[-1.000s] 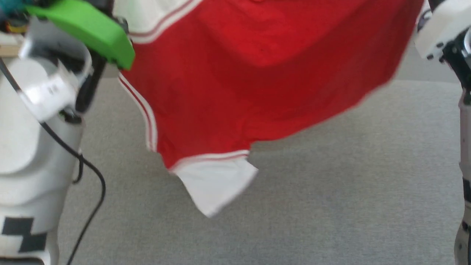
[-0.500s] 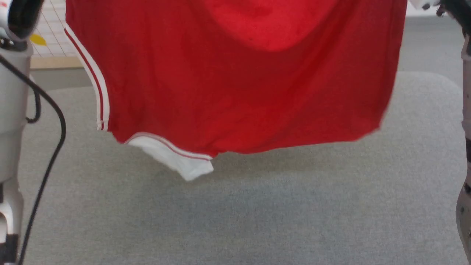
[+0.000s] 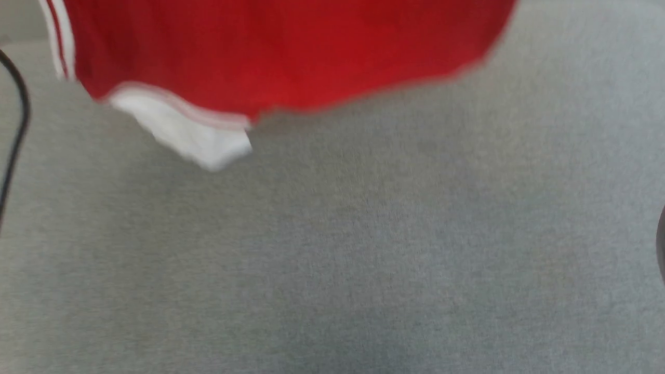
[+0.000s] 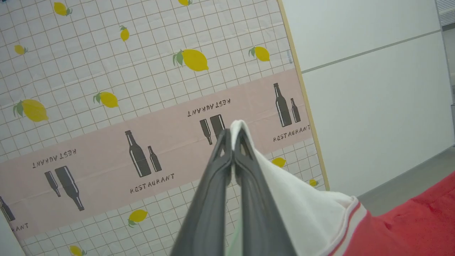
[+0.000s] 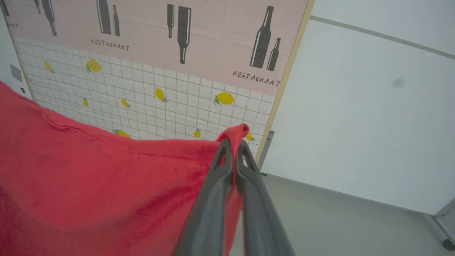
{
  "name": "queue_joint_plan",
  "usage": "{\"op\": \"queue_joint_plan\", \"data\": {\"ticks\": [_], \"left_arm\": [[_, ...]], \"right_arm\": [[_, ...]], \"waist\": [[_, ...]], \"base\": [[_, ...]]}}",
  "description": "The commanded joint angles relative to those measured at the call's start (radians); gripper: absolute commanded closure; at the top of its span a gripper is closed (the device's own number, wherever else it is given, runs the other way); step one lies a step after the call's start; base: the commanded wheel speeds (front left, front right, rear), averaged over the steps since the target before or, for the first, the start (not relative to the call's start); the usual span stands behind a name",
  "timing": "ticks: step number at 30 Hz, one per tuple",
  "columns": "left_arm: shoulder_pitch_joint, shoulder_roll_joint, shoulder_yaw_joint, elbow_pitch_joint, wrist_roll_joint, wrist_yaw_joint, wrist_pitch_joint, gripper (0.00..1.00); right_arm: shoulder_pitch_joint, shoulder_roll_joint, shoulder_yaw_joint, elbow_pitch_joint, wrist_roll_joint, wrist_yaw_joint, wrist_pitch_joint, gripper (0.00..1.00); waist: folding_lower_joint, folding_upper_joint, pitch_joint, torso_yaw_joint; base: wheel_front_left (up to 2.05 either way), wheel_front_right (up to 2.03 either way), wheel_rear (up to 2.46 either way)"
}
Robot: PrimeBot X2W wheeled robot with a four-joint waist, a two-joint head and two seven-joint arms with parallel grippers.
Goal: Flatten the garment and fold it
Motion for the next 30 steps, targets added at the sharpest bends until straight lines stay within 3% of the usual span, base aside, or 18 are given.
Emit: {"op": "queue_joint_plan", "data": {"ticks": [1,9,18,24,30], "left_arm": [[-0.044,-0.003,0.006,0.017,0.012,0.005,-0.021,1.0],[-0.153,-0.019,0.002,0.121,0.021,-0.011,-0.127,1.0],[-0.049,-0.023,-0.063,0.153,0.03,-0.039,-0.275,1.0],[0.086,-0.008,-0.109,0.084,0.015,-0.049,-0.326,1.0],[0.3,0.011,-0.142,-0.07,-0.004,-0.028,-0.349,1.0]], "right_arm": [[-0.044,0.002,0.0,0.02,-0.012,-0.002,-0.02,1.0],[-0.157,-0.039,0.008,0.129,-0.077,-0.002,-0.149,1.0],[-0.117,-0.105,0.039,0.201,-0.09,-0.002,-0.287,1.0],[-0.044,-0.157,0.116,0.173,0.0,-0.002,-0.338,1.0],[0.14,-0.234,0.169,0.033,0.137,-0.002,-0.357,1.0]], "waist": [[0.0,-0.0001,0.127,-0.037],[0.0,-0.0001,0.238,0.01],[0.0,-0.0001,0.337,0.082],[0.0,-0.0001,0.348,0.112],[0.0,-0.0001,0.286,0.134]], "base": [[0.0,0.0,0.0],[0.0,0.0,0.0],[0.0,0.0,0.0],[0.0,0.0,0.0],[0.0,0.0,0.0]]}}
